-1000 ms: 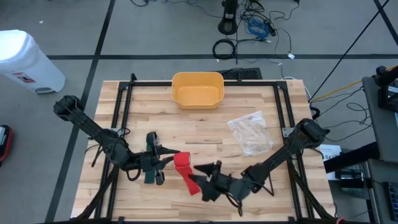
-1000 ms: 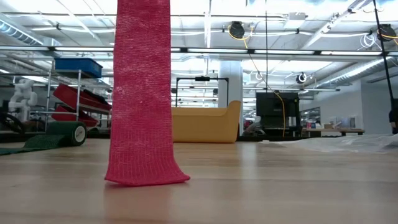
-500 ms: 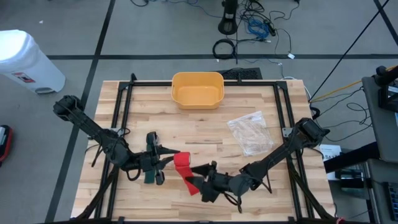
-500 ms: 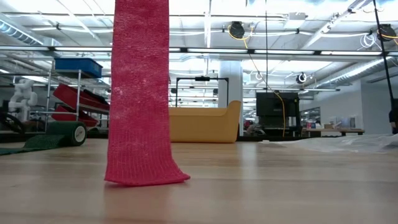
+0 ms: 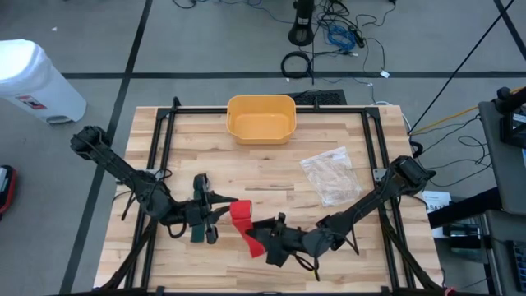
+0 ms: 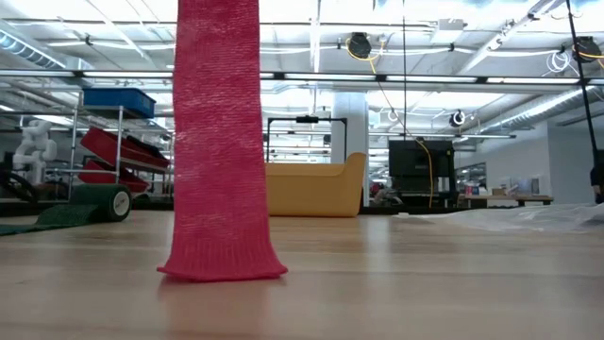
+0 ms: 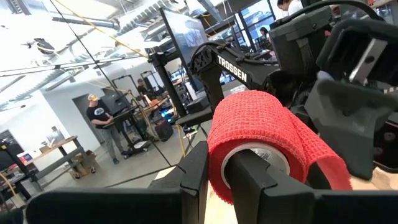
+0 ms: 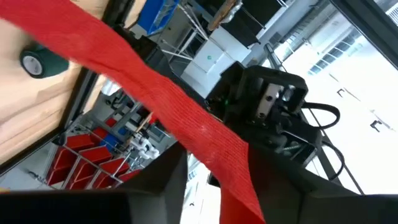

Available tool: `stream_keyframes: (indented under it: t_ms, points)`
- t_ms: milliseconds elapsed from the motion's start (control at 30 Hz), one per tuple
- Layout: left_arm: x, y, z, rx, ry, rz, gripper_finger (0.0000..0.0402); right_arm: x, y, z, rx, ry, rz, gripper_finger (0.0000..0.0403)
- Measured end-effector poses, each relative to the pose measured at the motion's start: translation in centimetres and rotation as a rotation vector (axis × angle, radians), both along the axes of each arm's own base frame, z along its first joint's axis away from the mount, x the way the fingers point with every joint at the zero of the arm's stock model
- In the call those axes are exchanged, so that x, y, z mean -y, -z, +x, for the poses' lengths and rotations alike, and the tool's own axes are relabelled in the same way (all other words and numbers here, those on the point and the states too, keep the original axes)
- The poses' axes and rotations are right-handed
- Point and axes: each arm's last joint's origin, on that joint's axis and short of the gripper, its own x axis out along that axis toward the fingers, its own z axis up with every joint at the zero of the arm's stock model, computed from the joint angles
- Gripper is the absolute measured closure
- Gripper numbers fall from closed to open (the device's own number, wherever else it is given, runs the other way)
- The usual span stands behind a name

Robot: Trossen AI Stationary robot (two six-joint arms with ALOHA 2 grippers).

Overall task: Roll bandage
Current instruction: Roll the red bandage

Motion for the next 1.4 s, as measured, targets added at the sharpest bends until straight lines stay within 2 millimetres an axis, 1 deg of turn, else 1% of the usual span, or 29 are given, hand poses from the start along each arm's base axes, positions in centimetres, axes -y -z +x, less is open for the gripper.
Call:
stream_keyframes:
  t_ms: [67,267,500,567,667,800,933,1033,1200,1400]
  points:
    - [0.0,0.0,0.0,0.000,0.000,0.000,0.0345,0.1,0.1,0.1,-0.003,-0.002,0.024,0.0271]
    - [0.0,0.0,0.0,0.000,0.000,0.000,0.0345,0.2,0.3,0.2,0.015,-0.039,0.187,0.0322]
    - [-0.1,0.0,0.1,-0.001,-0.006,0.000,0.0345,0.2,-0.1,0.2,0.070,-0.045,0.313,0.0395]
    - [-0.2,0.0,0.1,-0.003,-0.014,0.001,0.0345,0.2,-0.1,0.2,0.077,-0.047,0.336,0.0398]
    - [-0.4,0.3,0.3,-0.031,-0.033,0.020,0.0345,0.1,-0.4,0.2,0.113,-0.076,0.421,0.0397]
    - [-0.8,1.0,0.6,-0.091,-0.081,0.060,0.0345,-0.3,-1.1,-0.1,0.196,-0.103,0.524,0.0401]
    - [-1.0,1.5,0.8,-0.143,-0.094,0.099,0.0345,-0.5,-2.1,-0.5,0.280,-0.128,0.568,0.0402]
    - [-1.0,1.6,0.8,-0.147,-0.095,0.102,0.0345,-0.5,-2.7,-0.7,0.339,-0.140,0.601,0.0402]
    - [-1.0,1.7,0.8,-0.157,-0.094,0.109,0.0345,-0.3,-3.1,-0.7,0.379,-0.141,0.619,0.0402]
    - [-1.0,2.2,0.8,-0.202,-0.083,0.143,0.0345,-0.1,-3.4,-0.8,0.407,-0.139,0.592,0.0403]
